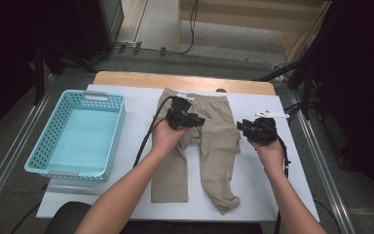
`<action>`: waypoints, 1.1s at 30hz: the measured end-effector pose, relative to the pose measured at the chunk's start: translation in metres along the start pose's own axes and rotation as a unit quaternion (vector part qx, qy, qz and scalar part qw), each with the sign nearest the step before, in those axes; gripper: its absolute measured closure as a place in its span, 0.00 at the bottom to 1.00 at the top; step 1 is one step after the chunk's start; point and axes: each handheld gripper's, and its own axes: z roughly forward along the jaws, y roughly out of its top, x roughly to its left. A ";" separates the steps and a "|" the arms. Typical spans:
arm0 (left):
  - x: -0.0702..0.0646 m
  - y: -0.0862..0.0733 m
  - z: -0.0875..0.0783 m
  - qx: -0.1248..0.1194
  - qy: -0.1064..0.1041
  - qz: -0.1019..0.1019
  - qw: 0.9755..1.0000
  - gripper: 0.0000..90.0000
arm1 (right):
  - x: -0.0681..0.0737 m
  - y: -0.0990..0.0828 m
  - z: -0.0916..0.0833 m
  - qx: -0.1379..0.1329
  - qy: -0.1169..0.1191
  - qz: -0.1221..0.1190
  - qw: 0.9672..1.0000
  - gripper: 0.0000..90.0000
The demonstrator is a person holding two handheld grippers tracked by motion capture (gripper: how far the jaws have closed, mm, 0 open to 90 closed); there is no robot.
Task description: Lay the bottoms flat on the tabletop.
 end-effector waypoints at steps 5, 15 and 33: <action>-0.012 -0.019 -0.010 0.012 -0.004 0.006 1.000 0.52 | 0.008 -0.012 -0.020 -0.001 0.021 -0.013 1.000 0.63; -0.042 -0.061 -0.021 0.027 -0.015 0.028 0.999 0.50 | 0.031 -0.067 -0.055 0.020 0.068 -0.025 0.997 0.59; -0.059 -0.089 0.021 0.063 0.009 0.038 0.997 0.89 | 0.049 -0.084 -0.016 0.099 0.079 -0.013 0.992 0.95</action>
